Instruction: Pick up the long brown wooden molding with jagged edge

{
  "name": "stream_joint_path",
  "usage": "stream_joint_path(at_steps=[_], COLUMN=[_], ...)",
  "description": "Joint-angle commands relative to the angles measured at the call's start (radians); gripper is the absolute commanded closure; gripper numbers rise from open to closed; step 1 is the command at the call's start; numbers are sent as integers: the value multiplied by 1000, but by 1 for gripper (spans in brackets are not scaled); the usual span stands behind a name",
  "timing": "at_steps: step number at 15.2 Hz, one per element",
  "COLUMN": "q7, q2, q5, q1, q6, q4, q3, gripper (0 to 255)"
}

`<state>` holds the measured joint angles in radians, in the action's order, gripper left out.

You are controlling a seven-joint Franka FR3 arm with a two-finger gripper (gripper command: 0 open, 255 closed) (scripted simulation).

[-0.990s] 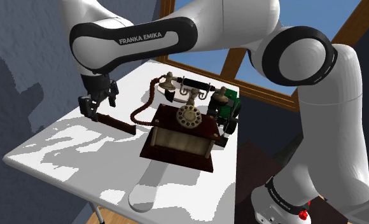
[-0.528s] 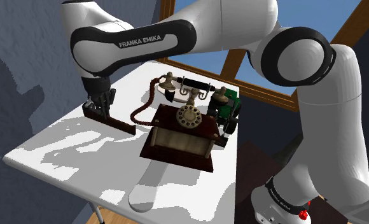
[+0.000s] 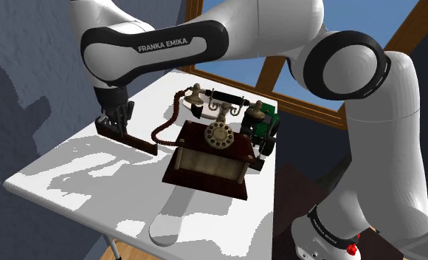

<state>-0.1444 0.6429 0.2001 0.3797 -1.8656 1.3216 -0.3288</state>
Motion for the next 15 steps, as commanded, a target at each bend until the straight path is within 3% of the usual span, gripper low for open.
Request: stream_joint_path(at_steps=[1,15], q7=[2,12], q2=[-7,-26], q5=[-2,-12], q1=[0,12], q6=[21,171], q4=[-14,-148], q3=[-2,-7], gripper=[255,255])
